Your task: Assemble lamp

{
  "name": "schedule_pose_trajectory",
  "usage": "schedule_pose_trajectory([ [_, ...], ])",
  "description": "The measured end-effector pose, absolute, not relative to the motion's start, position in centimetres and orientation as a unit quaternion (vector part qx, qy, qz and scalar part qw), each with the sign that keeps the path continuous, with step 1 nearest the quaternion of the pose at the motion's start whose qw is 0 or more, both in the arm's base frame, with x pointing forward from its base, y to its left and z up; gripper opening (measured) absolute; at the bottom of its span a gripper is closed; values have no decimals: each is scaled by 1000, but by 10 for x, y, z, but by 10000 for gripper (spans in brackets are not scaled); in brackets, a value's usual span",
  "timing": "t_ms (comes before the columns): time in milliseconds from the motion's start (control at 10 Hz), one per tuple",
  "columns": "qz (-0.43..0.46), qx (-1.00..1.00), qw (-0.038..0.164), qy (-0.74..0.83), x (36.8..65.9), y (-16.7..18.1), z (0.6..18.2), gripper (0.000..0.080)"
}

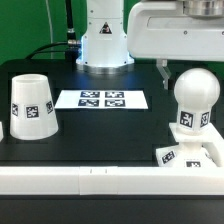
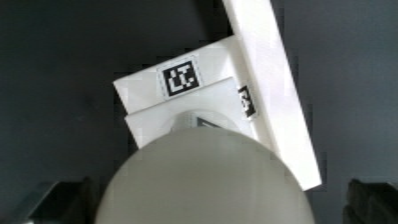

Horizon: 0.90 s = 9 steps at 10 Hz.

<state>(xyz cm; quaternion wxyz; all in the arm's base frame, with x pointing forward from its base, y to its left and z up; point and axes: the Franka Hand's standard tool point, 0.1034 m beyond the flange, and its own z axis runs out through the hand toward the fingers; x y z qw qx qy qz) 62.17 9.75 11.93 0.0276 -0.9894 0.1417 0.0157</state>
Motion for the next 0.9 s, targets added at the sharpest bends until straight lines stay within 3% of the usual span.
schedule_pose_trajectory([
  [200, 10, -1000, 10, 10, 622, 94, 119, 699],
  [900, -6, -965, -4, -263, 628, 95, 121, 699],
])
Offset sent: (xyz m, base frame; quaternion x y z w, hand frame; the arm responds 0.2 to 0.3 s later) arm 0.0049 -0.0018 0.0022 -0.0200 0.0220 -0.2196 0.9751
